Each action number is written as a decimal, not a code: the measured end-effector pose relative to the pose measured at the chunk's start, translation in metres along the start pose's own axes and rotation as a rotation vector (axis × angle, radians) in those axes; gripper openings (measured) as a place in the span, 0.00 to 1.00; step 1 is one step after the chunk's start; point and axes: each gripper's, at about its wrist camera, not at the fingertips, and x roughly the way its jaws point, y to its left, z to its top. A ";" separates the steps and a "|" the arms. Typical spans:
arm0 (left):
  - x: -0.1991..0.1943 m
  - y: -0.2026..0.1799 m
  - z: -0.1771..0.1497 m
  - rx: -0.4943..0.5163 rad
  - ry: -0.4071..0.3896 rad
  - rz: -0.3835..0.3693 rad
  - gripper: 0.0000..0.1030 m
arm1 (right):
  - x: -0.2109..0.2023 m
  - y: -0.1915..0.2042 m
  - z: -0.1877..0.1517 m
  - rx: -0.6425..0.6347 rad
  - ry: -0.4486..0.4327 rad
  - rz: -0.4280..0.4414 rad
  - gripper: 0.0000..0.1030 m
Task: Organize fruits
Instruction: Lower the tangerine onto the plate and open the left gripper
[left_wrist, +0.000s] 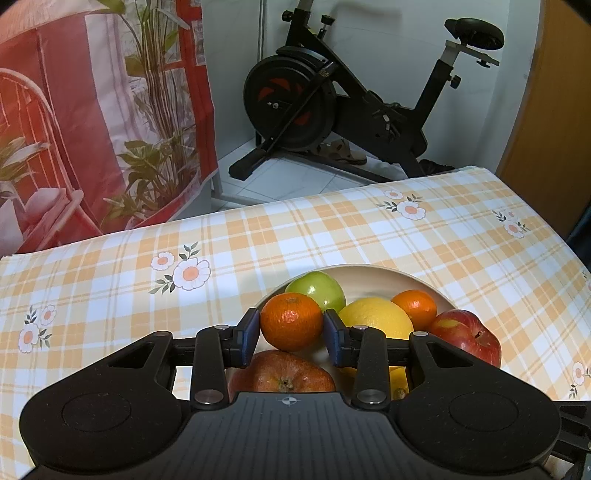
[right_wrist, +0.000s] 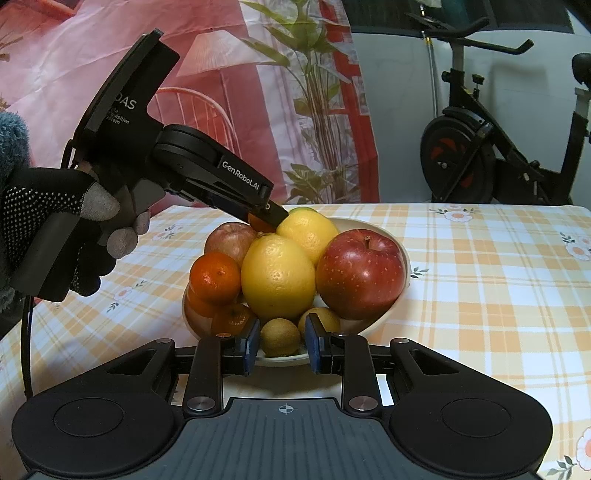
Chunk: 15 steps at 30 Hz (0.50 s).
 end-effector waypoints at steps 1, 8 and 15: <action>-0.001 0.000 0.000 0.000 0.000 0.001 0.39 | 0.000 0.000 0.000 0.000 0.000 0.000 0.24; -0.011 0.004 -0.005 -0.013 -0.008 0.015 0.45 | -0.002 -0.003 0.001 0.008 -0.006 0.004 0.25; -0.036 0.009 -0.016 -0.035 -0.035 0.018 0.53 | -0.011 -0.011 0.001 0.050 -0.030 -0.009 0.27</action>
